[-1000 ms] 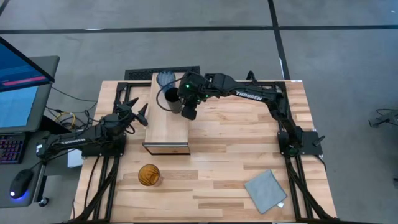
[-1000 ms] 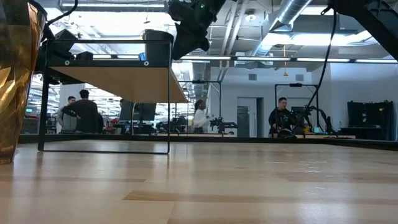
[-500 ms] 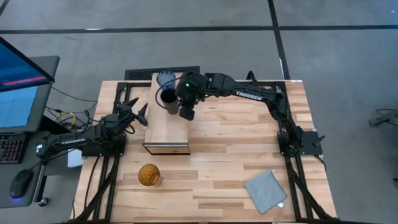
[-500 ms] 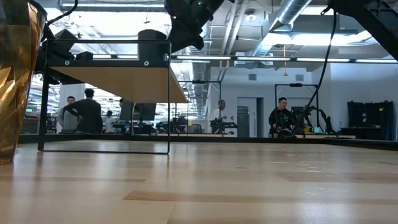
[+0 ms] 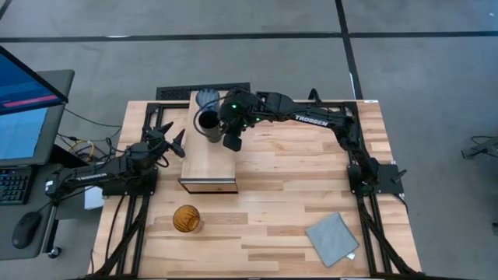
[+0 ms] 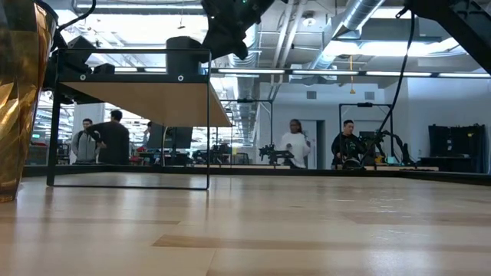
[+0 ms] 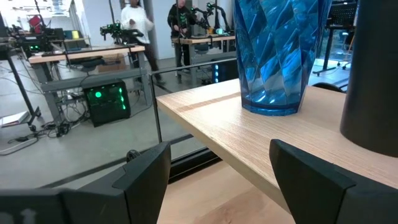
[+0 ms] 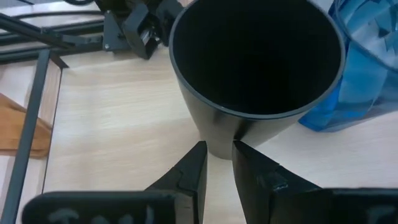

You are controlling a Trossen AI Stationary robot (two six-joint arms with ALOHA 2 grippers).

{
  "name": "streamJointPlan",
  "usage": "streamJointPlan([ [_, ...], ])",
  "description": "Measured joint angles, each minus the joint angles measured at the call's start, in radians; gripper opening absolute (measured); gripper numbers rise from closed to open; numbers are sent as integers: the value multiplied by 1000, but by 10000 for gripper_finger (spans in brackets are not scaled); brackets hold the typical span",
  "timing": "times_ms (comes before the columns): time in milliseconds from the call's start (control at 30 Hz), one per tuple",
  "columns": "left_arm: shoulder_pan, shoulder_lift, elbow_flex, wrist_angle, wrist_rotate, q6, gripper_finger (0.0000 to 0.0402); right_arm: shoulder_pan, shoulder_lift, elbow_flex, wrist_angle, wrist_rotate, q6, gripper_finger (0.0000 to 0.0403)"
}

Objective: Stack small to large cups/mugs on shelf
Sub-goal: Put the black cup on the shelf

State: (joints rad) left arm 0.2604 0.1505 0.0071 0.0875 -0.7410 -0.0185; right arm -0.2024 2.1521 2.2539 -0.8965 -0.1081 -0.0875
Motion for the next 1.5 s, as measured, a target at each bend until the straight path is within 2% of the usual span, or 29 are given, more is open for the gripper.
streamJointPlan([
  [1500, 0, 0, 0, 0, 0, 0, 265, -1, 11, 0, 46, 0, -27, 98],
])
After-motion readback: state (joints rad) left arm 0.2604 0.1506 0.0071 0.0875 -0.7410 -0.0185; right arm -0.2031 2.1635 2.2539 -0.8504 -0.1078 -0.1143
